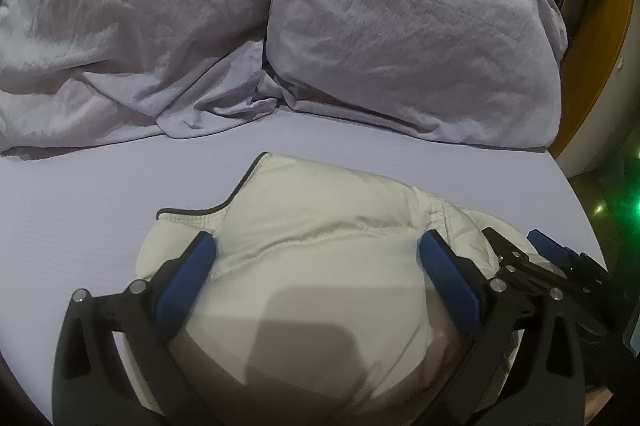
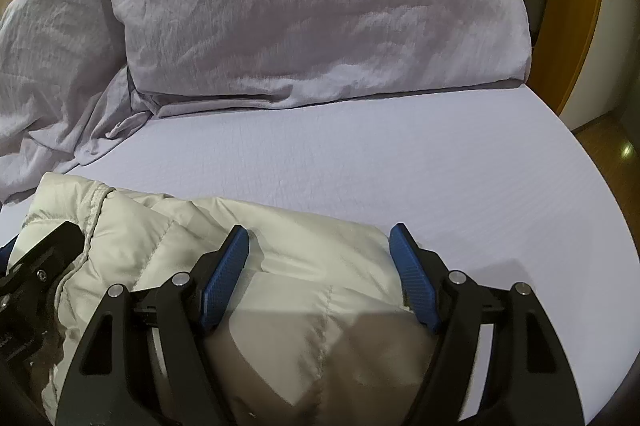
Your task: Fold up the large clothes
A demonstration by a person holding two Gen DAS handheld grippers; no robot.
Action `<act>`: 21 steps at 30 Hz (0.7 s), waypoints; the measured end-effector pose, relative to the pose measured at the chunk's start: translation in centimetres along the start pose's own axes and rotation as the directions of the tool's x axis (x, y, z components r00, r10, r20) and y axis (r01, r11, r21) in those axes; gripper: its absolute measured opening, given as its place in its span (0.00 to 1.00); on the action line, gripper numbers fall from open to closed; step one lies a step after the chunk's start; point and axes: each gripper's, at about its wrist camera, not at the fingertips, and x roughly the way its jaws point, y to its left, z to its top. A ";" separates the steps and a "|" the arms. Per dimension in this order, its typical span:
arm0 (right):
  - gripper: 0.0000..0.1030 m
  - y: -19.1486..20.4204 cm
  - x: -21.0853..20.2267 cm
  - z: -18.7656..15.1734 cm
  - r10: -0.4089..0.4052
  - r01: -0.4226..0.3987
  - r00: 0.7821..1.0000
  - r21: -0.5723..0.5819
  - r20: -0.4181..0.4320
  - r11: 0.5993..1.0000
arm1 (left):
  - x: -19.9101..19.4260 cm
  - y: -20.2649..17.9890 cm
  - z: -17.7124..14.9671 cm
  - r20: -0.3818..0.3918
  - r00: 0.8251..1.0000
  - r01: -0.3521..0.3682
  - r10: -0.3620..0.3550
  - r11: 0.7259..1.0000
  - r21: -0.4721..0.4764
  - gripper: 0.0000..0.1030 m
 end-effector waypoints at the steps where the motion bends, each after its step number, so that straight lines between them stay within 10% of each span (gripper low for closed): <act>1: 0.72 -0.1 -0.9 -0.1 0.010 -0.010 1.000 0.004 0.008 1.000 | -0.5 0.1 0.0 0.000 1.000 -0.001 0.001 1.000 0.002 0.98; 21: 0.67 -1.3 -7.0 -6.8 0.129 -0.124 0.989 -0.071 0.072 0.990 | -7.5 -0.7 -6.3 0.062 0.998 -0.019 0.015 0.998 0.067 0.98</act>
